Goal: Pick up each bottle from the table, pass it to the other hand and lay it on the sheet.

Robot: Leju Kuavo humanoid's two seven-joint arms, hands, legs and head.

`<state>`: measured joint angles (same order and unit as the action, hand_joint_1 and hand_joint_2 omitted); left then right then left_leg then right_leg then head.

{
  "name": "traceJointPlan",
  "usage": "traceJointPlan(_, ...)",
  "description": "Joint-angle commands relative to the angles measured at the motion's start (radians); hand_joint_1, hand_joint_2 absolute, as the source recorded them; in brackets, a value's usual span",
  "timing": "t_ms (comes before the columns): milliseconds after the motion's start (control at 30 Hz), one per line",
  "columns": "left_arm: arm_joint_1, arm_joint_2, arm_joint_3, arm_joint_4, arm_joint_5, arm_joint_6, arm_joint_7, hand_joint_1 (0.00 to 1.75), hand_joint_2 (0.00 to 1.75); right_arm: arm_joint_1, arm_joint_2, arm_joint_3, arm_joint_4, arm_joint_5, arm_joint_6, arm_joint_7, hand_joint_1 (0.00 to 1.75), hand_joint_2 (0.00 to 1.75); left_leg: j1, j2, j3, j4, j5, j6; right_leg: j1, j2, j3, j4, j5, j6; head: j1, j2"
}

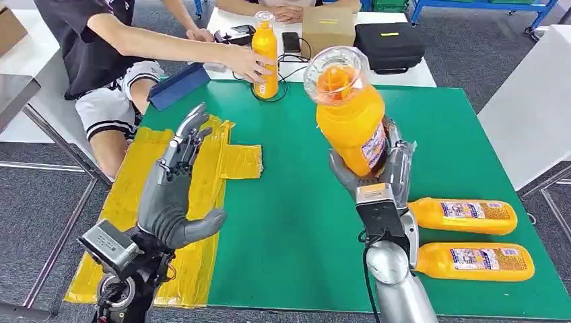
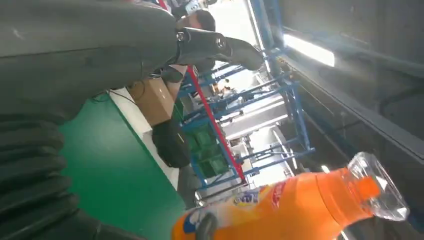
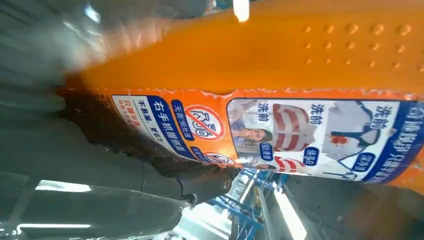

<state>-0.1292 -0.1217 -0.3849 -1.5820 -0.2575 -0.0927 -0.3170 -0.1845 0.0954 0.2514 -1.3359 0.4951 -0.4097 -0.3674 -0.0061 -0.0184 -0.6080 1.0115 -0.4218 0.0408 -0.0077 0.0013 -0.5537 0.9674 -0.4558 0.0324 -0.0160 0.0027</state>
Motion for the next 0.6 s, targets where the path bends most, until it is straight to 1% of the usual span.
traceJointPlan(33, -0.115, 0.073, -0.114, 0.007, 0.014, 0.003, -0.002, 0.00, 1.75, -0.163, 0.030, 0.158, 0.220, -0.017, 0.044, -0.006, 1.75, 1.75, 0.001, 0.004, 0.003, 0.000, -0.002, -0.002, 0.001, 0.003, 0.002, -0.001, 0.000, -0.001, 0.000, 0.000)
traceJointPlan(133, -0.135, 0.076, -0.127, 0.027, 0.034, 0.011, 0.004, 0.00, 1.75, -0.194, 0.054, 0.223, 0.277, -0.007, 0.065, -0.013, 1.75, 1.75, 0.001, 0.005, 0.006, -0.002, -0.002, -0.003, 0.001, 0.004, 0.005, -0.002, -0.001, -0.002, 0.000, 0.000)
traceJointPlan(233, -0.116, 0.084, -0.119, 0.066, 0.043, 0.027, -0.039, 0.00, 1.75, -0.208, 0.064, 0.289, 0.344, 0.025, 0.085, -0.018, 1.75, 1.75, 0.001, 0.005, 0.006, -0.002, -0.002, -0.003, 0.001, 0.004, 0.005, -0.002, 0.000, -0.001, 0.000, 0.000)
traceJointPlan(267, -0.118, 0.084, -0.117, 0.074, 0.042, 0.028, -0.048, 0.00, 1.75, -0.212, 0.066, 0.309, 0.363, 0.039, 0.081, -0.017, 1.75, 1.75, 0.001, 0.008, 0.010, -0.004, -0.002, -0.004, 0.001, 0.006, 0.008, -0.004, 0.000, -0.002, 0.000, 0.000)
traceJointPlan(300, -0.125, 0.083, -0.115, 0.081, 0.042, 0.028, -0.051, 0.00, 1.75, -0.222, 0.065, 0.334, 0.386, 0.057, 0.086, -0.014, 1.75, 1.75, 0.001, 0.005, 0.007, -0.003, -0.002, -0.002, 0.001, 0.004, 0.006, -0.003, 0.000, -0.001, 0.000, 0.000)
traceJointPlan(333, -0.137, 0.081, -0.113, 0.088, 0.046, 0.026, -0.052, 0.00, 1.75, -0.235, 0.069, 0.361, 0.418, 0.063, 0.094, -0.013, 1.75, 1.75, 0.001, 0.006, 0.010, -0.004, -0.002, -0.003, 0.001, 0.004, 0.008, -0.004, -0.001, -0.002, 0.000, 0.000)
traceJointPlan(367, -0.149, 0.080, -0.109, 0.096, 0.054, 0.025, -0.051, 0.00, 1.75, -0.247, 0.073, 0.387, 0.445, 0.062, 0.112, -0.014, 1.75, 1.75, 0.001, 0.004, 0.006, -0.002, -0.001, -0.002, 0.001, 0.002, 0.005, -0.002, -0.001, -0.001, 0.000, 0.000)
traceJointPlan(400, -0.161, 0.077, -0.103, 0.104, 0.059, 0.029, -0.047, 0.00, 1.75, -0.258, 0.079, 0.415, 0.468, 0.070, 0.122, -0.016, 1.75, 1.75, 0.001, 0.004, 0.009, -0.003, -0.002, -0.003, 0.001, 0.003, 0.007, -0.003, -0.001, -0.001, 0.000, 0.000)
traceJointPlan(433, -0.175, 0.072, -0.094, 0.115, 0.063, 0.038, -0.042, 0.00, 1.75, -0.265, 0.088, 0.443, 0.487, 0.078, 0.139, -0.018, 1.75, 1.75, 0.001, 0.003, 0.006, -0.001, -0.001, -0.002, 0.001, 0.002, 0.004, -0.002, -0.001, -0.001, 0.000, 0.000)
traceJointPlan(467, -0.183, 0.071, -0.089, 0.124, 0.066, 0.043, -0.039, 0.00, 1.75, -0.271, 0.093, 0.465, 0.498, 0.082, 0.155, -0.020, 1.75, 1.75, 0.002, 0.004, 0.008, -0.002, -0.002, -0.003, 0.002, 0.003, 0.007, -0.003, -0.001, -0.001, 0.000, 0.000)
traceJointPlan(500, -0.188, 0.070, -0.083, 0.130, 0.070, 0.047, -0.037, 0.00, 1.75, -0.272, 0.097, 0.477, 0.503, 0.083, 0.162, -0.020, 1.75, 1.75, 0.001, 0.004, 0.006, -0.001, -0.001, -0.002, 0.001, 0.002, 0.005, -0.002, -0.001, -0.001, 0.000, 0.000)
traceJointPlan(533, -0.191, 0.071, -0.082, 0.136, 0.071, 0.047, -0.037, 0.00, 1.75, -0.273, 0.100, 0.487, 0.506, 0.083, 0.168, -0.020, 1.75, 1.75, 0.001, 0.004, 0.008, -0.002, -0.002, -0.003, 0.001, 0.002, 0.006, -0.002, -0.001, -0.001, 0.000, 0.000)
traceJointPlan(567, -0.194, 0.071, -0.074, 0.143, 0.080, 0.054, -0.038, 0.00, 1.75, -0.274, 0.096, 0.516, 0.504, 0.092, 0.179, -0.018, 1.75, 1.75, 0.002, 0.003, 0.005, -0.001, -0.001, -0.002, 0.001, 0.001, 0.004, -0.002, -0.001, -0.001, 0.001, 0.000)
traceJointPlan(600, -0.194, 0.073, -0.069, 0.148, 0.086, 0.059, -0.037, 0.00, 1.75, -0.272, 0.094, 0.533, 0.501, 0.101, 0.183, -0.017, 1.75, 1.75, 0.002, 0.002, 0.008, -0.002, -0.001, -0.003, 0.001, 0.000, 0.007, -0.003, -0.001, -0.001, 0.000, 0.000)
